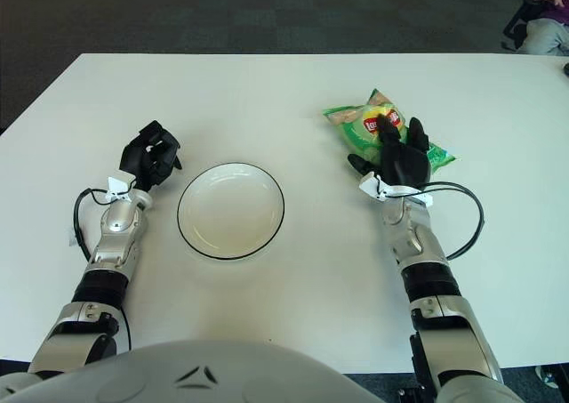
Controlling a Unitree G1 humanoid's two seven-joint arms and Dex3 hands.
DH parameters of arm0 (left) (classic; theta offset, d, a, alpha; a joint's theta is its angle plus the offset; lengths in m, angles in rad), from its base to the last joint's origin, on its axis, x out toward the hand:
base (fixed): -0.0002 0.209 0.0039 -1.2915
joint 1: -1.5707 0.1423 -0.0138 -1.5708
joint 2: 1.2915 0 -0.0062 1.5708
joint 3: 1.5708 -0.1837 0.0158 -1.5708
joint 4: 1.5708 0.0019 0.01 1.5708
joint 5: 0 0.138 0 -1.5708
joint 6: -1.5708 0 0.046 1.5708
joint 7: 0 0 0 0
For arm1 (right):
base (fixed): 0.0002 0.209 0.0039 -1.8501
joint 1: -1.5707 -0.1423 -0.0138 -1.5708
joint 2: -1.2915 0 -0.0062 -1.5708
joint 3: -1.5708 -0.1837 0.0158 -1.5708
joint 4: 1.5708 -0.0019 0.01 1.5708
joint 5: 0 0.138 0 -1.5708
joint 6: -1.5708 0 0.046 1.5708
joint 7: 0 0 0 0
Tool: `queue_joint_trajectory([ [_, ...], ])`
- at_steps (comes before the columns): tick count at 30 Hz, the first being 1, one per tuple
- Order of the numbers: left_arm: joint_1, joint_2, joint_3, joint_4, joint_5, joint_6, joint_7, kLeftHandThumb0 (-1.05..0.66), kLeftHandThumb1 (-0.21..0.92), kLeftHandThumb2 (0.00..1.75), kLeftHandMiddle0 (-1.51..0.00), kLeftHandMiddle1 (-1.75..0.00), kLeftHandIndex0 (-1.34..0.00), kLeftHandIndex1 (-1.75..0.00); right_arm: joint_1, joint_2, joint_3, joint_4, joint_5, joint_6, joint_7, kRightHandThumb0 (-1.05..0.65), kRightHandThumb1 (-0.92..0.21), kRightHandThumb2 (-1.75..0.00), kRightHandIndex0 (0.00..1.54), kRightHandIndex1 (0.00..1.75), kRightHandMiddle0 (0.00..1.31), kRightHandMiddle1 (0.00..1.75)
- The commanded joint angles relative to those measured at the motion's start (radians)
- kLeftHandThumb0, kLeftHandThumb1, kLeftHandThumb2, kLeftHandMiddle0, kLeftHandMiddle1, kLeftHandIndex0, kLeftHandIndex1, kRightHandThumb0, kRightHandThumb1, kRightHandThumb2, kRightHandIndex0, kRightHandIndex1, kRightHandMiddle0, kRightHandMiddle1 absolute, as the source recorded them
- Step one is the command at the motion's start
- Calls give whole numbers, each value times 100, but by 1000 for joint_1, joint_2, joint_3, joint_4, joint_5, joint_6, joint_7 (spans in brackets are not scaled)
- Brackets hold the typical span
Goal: Put the snack into the plate.
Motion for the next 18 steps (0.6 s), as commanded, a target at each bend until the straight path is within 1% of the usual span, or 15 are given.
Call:
queue_joint_trajectory([
  [1,28,1,-3,14,1,3,-2,-26,92,30,-95,-175,-74,-175,17,-7,42,-21,-12,141,164,-93,-92,-46,0,0,29,0],
  [6,29,-1,-3,13,3,1,1,-25,92,30,-95,-175,-74,-175,29,-34,63,-138,-16,285,331,-93,-92,-44,0,0,29,0],
  [10,31,-3,-4,11,5,-2,3,-25,92,30,-94,-175,-74,-175,27,-38,76,-180,-29,361,385,-92,-92,-41,0,0,29,0],
  [13,33,-3,-4,9,6,-2,5,-25,92,30,-94,-175,-74,-175,27,-33,82,-189,-42,394,382,-89,-92,-36,0,0,30,1],
  [15,33,-3,-4,8,7,-3,6,-25,92,30,-94,-175,-74,-175,25,-24,84,-183,-50,406,356,-80,-92,-28,0,0,37,4],
  [16,34,-3,-4,7,8,-3,7,-25,92,30,-94,-175,-74,-175,28,-16,82,-178,-54,402,321,-74,-92,-25,0,0,42,6],
  [18,35,-4,-5,5,10,-3,8,-25,92,30,-94,-175,-74,-175,31,-7,80,-173,-58,396,281,-67,-92,-21,0,0,48,9],
])
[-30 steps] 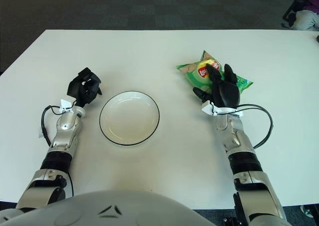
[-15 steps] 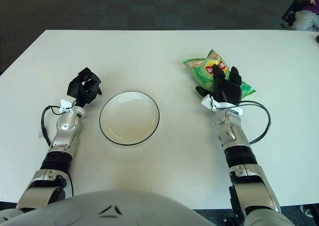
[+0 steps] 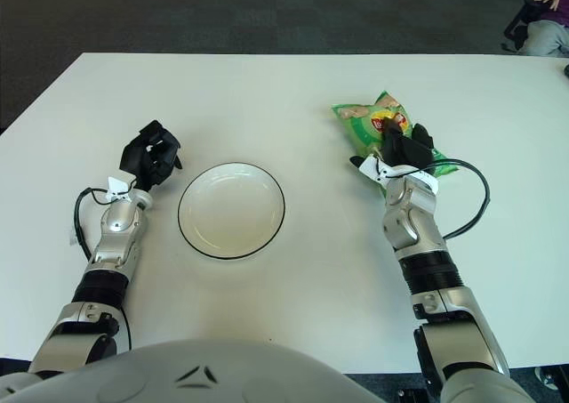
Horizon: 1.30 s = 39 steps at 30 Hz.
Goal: Put the snack into the plate.
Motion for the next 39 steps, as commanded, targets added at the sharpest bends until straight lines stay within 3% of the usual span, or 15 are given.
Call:
queue_joint_trajectory([
  [1,32,-2,-3,13,7,-4,7,-25,92,30,-94,-175,-74,-175,51,31,10,42,-5,19,-50,-63,-92,-20,1,0,51,10],
  [4,32,-2,-2,13,9,-5,8,-25,92,30,-95,-175,-74,-175,61,39,14,63,-31,-28,-180,-56,-92,-18,7,2,57,12],
  [6,33,-2,-3,10,10,-5,9,-25,92,30,-95,-175,-74,-175,65,37,24,83,-62,-61,-285,-49,-92,-16,31,3,65,23],
  [7,34,-2,-3,9,11,-5,9,-25,92,30,-95,-175,-74,-175,66,37,27,93,-72,-74,-325,-46,-92,-16,37,9,63,45],
  [8,34,-2,-3,9,11,-5,9,-25,92,30,-95,-175,-74,-175,65,37,27,110,-77,-99,-380,-43,-92,-18,38,28,59,79],
  [9,34,-2,-3,8,11,-5,10,-25,92,30,-95,-175,-74,-175,64,38,27,123,-79,-118,-420,-40,-92,-18,34,63,58,100],
  [10,34,-2,-3,9,12,-6,10,-25,92,30,-95,-175,-74,-175,63,40,23,143,-73,-149,-466,-39,-92,-18,32,76,57,107],
  [12,33,-2,-3,9,13,-7,11,-25,92,30,-95,-175,-74,-175,59,44,14,181,-54,-209,-541,-16,-92,-24,29,121,56,122],
  [13,33,-2,-2,10,13,-7,11,-25,92,30,-95,-175,-74,-175,56,45,10,198,-45,-235,-571,-13,-89,-31,28,131,55,125],
  [15,34,-2,-2,10,15,-9,12,-25,92,30,-95,-175,-74,-175,50,45,5,226,-30,-274,-613,-5,-76,-62,23,157,50,143],
  [18,33,-3,-2,11,16,-11,13,-25,92,30,-95,-175,-74,-175,46,48,-3,245,-12,-310,-640,-1,-66,-84,23,169,43,160],
  [21,33,-3,-2,12,17,-12,14,-25,92,30,-95,-175,-74,-175,47,53,-12,247,6,-341,-665,0,-57,-99,31,170,40,170],
  [29,30,-4,-3,16,21,-15,19,-25,92,30,-96,-175,-74,-175,45,54,-28,275,51,-461,-737,0,-46,-112,45,165,40,174],
  [39,29,-2,-4,20,21,-20,23,-25,92,30,-96,-175,-75,-175,37,49,-28,311,59,-535,-781,0,-39,-123,51,171,39,175],
])
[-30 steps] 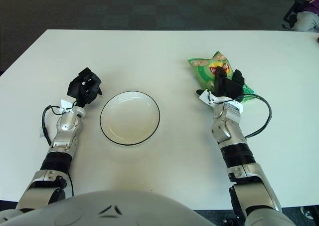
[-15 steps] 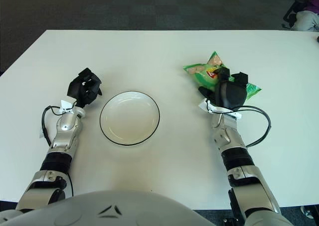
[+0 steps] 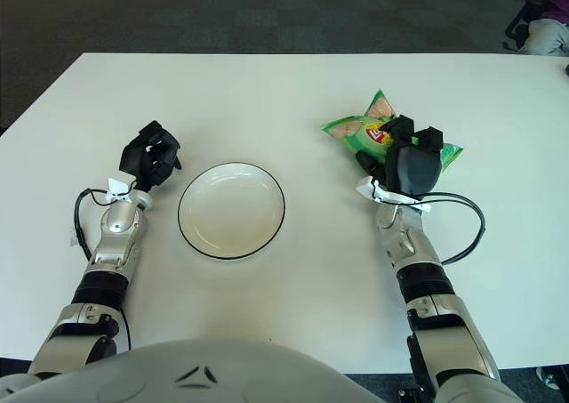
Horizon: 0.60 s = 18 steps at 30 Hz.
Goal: Put the snack into the plate.
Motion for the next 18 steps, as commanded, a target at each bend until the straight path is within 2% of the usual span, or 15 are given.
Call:
queue_joint_trajectory([
  [1,23,-1,-3,24,10,-15,9,-25,92,30,-96,-175,-75,-175,6,6,6,29,4,-23,-6,0,-39,-123,51,172,39,175],
  [15,25,1,-3,23,11,-19,10,-25,92,30,-96,-175,-75,-175,6,-7,-7,29,11,-154,-85,0,-33,-131,56,175,42,175],
  [18,25,2,-4,23,12,-20,11,-25,92,30,-96,-175,-75,-175,7,-4,-17,22,18,-210,-129,0,-32,-132,56,175,42,174],
])
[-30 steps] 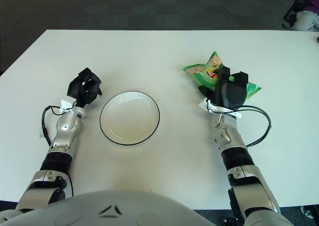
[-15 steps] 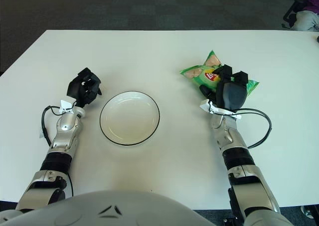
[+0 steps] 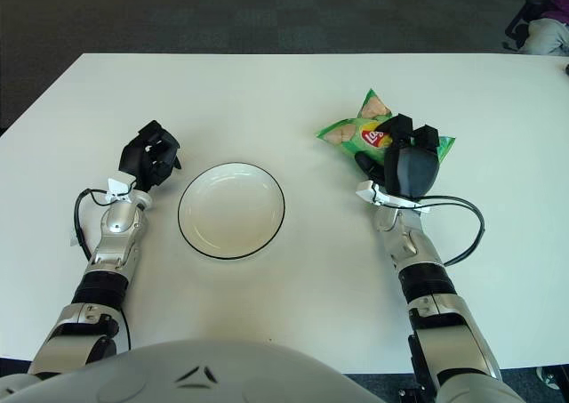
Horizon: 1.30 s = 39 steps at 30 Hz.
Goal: Put the snack into the plate.
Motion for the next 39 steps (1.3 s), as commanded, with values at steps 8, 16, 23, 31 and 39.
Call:
queue_joint_trajectory([
  [8,23,1,-5,26,15,-11,10,-25,92,30,-96,-175,-74,-175,12,31,-19,-93,9,-142,-88,0,-34,-129,55,175,42,173],
  [16,21,-1,-5,33,17,-12,13,-25,92,30,-96,-175,-74,-175,15,58,-26,-193,-8,-159,-78,1,-76,-44,72,175,59,174],
  [23,19,-3,-7,35,19,-9,17,-25,92,30,-96,-175,-75,-175,-12,52,-22,-220,-18,-208,-59,-3,-88,-17,79,175,64,175],
  [31,19,-4,-8,35,19,-8,18,-26,92,30,-96,-175,-75,-175,-40,64,-4,-273,-35,-221,-10,-3,-91,-11,83,175,70,175],
  [39,18,-5,-10,29,21,-1,26,-26,92,29,-96,-175,-75,-175,-74,70,28,-275,9,-310,104,-3,-92,-9,84,175,71,175],
])
